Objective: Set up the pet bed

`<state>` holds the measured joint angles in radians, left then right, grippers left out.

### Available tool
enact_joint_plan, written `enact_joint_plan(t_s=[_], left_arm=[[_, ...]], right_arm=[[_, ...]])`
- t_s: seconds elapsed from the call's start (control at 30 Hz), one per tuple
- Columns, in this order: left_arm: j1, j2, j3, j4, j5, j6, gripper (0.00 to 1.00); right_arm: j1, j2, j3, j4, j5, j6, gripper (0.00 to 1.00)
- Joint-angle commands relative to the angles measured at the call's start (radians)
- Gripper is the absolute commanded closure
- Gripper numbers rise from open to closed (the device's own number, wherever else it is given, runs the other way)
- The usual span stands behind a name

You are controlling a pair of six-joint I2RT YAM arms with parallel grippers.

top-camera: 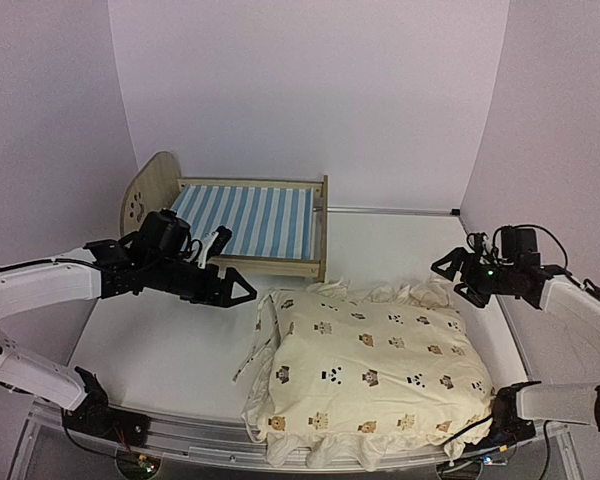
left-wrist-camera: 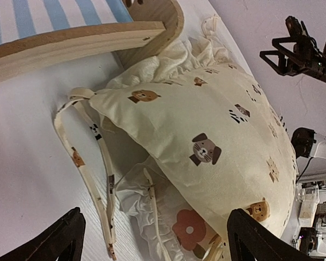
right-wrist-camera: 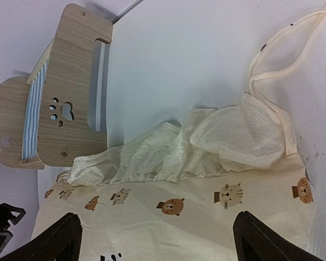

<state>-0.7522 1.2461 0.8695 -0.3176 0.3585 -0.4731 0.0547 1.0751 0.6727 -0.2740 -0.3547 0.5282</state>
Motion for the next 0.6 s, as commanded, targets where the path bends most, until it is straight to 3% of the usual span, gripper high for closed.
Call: enact_joint_plan(t_s=[0.0,0.2,0.4,0.57], left_arm=[[-0.076,0.06,0.057,0.096,-0.02,-0.036,0.08],[-0.195,0.192,0.108,0.165,-0.004,-0.074,0.05],[-0.292,0.361,0.196,0.214,0.01,-0.098,0.02],[-0.337,0.464,0.251,0.238,0.022,-0.119,0.11]], right_arm=[[-0.003,-0.03,0.002,-0.094,0.083,0.004,0.02],[-0.004,0.036,0.045,-0.285,0.085,-0.024,0.02],[-0.004,0.092,0.038,-0.342,0.061,-0.035,0.02],[-0.004,0.087,0.031,-0.356,0.055,-0.049,0.02]])
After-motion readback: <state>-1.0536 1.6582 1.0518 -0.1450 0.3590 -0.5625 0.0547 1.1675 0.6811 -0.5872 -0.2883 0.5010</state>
